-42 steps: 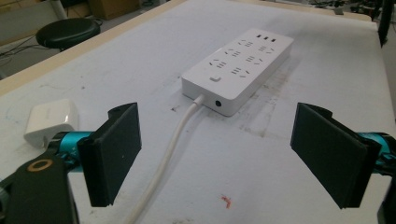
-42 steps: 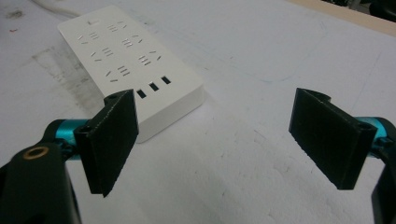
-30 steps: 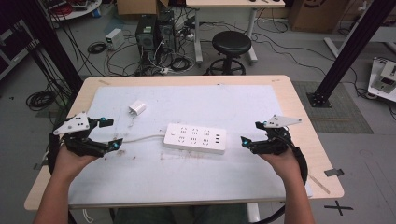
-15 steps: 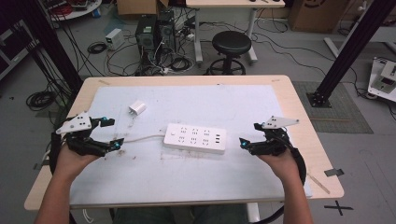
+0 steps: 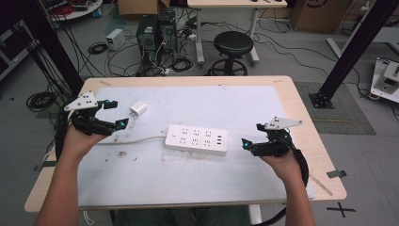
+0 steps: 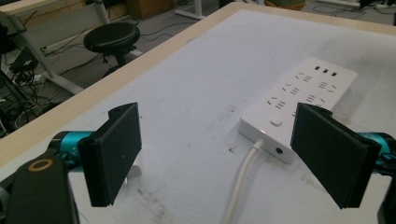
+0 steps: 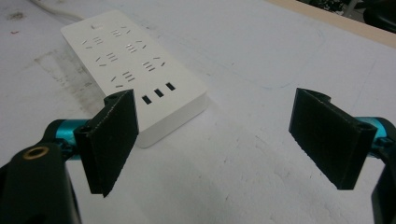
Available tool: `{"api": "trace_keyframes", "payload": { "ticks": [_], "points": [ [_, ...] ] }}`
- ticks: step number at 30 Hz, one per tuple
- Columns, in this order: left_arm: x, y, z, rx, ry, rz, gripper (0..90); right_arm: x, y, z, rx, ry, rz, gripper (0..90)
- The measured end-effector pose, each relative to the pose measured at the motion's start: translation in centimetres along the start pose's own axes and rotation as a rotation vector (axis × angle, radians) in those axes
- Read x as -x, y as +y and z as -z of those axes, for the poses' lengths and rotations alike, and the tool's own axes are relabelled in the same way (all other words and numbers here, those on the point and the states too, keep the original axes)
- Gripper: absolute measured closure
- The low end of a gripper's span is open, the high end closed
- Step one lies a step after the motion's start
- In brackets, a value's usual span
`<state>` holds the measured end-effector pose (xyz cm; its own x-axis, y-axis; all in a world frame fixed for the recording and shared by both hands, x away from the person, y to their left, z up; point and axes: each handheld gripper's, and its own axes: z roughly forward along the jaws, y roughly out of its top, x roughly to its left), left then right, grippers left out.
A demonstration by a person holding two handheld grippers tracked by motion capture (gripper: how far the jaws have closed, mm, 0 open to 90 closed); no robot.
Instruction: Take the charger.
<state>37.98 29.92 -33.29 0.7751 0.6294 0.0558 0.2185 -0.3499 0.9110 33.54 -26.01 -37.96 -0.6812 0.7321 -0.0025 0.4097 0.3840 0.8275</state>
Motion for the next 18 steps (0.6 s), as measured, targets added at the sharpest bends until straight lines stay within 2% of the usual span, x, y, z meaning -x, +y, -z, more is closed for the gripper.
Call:
{"api": "trace_keyframes", "payload": {
  "ticks": [2,3,5,7,9,10,11,13,14,16,17,18],
  "points": [
    [0.0,0.0,0.0,0.000,0.000,0.000,16.4,0.0,0.0,0.0,0.000,0.002,-0.001,16.2],
    [-1.1,0.6,-1.1,-0.002,0.010,0.011,16.4,0.0,0.0,-0.1,-0.003,0.005,0.008,16.3],
    [-1.6,0.7,-1.8,-0.028,0.018,0.023,16.4,0.0,0.0,-0.1,-0.004,0.006,0.005,16.2],
    [-2.1,0.8,-2.5,-0.045,0.005,0.028,16.4,0.0,0.0,-0.1,-0.005,0.004,0.003,16.3],
    [-2.1,0.8,-2.5,-0.045,0.005,0.028,16.4,0.0,0.0,-0.1,-0.007,0.006,0.001,16.3],
    [-2.9,0.8,-3.4,-0.047,0.009,0.044,16.4,0.0,0.0,-0.2,-0.007,0.004,0.002,16.2],
    [-3.1,0.7,-3.6,-0.042,0.012,0.054,16.4,0.0,0.0,-0.2,-0.008,0.006,0.001,16.2],
    [-3.5,0.6,-4.0,-0.052,0.023,0.056,16.4,0.0,0.0,-0.2,-0.008,0.006,0.005,16.3],
    [-4.1,0.4,-4.7,-0.063,0.036,0.068,16.4,0.0,0.0,-0.2,-0.009,0.007,0.003,16.2],
    [-4.1,0.4,-4.7,-0.063,0.036,0.068,16.4,0.1,0.0,-0.2,-0.009,0.007,0.005,16.2],
    [-5.2,0.4,-5.8,-0.089,0.053,0.081,16.4,0.0,0.0,-0.2,-0.015,0.008,-0.005,16.2],
    [-5.2,0.4,-5.8,-0.089,0.053,0.081,16.4,0.0,0.0,-0.2,-0.015,0.008,-0.005,16.2]
  ]
}}
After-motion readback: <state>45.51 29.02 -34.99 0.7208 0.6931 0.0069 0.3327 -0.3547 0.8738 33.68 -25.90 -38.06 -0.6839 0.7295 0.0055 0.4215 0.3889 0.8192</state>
